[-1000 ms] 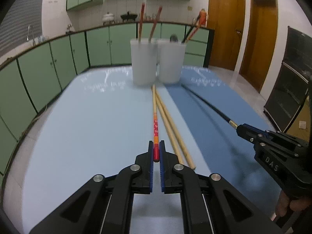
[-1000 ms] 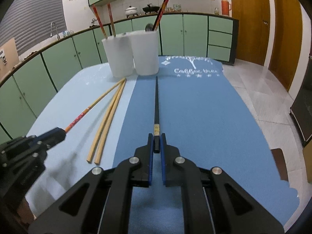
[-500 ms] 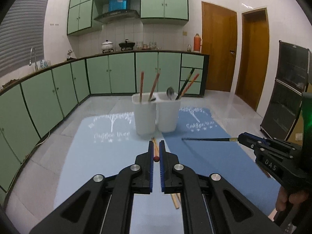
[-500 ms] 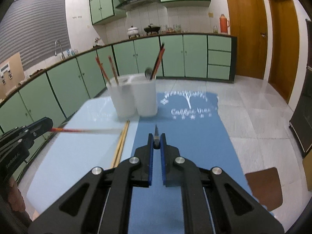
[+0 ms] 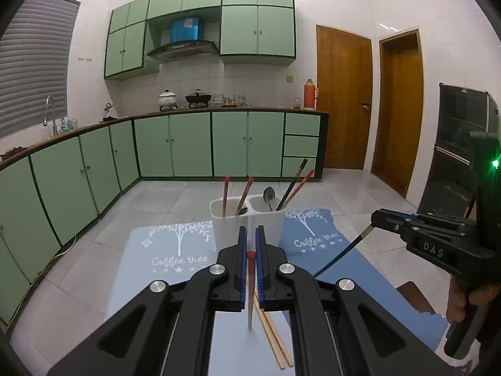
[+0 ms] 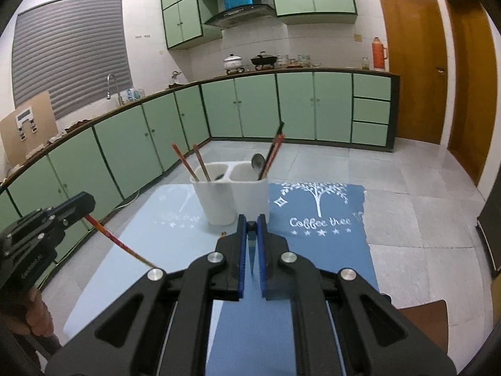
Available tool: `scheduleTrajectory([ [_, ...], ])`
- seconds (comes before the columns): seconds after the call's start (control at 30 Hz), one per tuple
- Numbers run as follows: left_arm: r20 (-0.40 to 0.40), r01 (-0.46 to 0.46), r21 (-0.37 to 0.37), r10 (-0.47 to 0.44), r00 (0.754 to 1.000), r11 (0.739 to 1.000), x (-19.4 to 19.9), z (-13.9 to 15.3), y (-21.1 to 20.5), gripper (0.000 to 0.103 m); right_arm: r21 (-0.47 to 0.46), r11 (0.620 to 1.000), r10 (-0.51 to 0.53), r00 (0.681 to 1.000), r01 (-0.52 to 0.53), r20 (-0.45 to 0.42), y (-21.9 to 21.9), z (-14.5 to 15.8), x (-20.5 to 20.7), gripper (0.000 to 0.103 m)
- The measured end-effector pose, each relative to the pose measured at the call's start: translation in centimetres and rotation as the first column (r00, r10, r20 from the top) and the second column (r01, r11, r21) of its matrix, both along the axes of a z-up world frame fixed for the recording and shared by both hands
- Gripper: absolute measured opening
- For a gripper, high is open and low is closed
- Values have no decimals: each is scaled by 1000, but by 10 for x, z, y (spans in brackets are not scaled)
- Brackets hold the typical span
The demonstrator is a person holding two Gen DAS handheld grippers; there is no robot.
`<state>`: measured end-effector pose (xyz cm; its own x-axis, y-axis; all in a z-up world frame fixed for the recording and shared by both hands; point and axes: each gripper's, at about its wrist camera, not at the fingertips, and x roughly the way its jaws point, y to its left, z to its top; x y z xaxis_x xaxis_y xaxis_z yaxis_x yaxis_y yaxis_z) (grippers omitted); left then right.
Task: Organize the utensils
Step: 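Lift both chopsticks and carry them up over the white holder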
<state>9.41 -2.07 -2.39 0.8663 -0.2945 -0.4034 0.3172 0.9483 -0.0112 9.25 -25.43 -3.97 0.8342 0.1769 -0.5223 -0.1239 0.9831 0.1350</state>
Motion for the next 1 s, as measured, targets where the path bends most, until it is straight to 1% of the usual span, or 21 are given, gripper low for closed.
scheduleTrajectory([
  [0.13, -9, 12, -20, -12, 1000, 1000, 8, 6, 3, 5, 14, 999, 44, 999, -44, -18, 1, 11, 12, 6],
  [0.23, -13, 15, -33, -15, 1000, 999, 10, 8, 8, 5, 6, 998, 67, 997, -67, -25, 3, 16, 18, 6],
  [0.53, 13, 26, -45, -25, 1000, 999, 19, 23, 9, 5, -8, 993, 114, 993, -114, 6, 8, 38, 26, 6],
  [0.73, 63, 44, -35, -41, 997, 998, 22, 43, 3, 5, -25, 991, 129, 991, -128, 36, 7, 60, 34, 6],
  [0.83, 109, 53, -32, -49, 993, 998, 25, 60, -1, 5, -30, 991, 133, 990, -131, 54, 6, 71, 40, 6],
  [1.0, 176, 59, -33, -52, 983, 998, 37, 88, -8, 5, -44, 990, 137, 985, -133, 107, 4, 97, 50, 6],
])
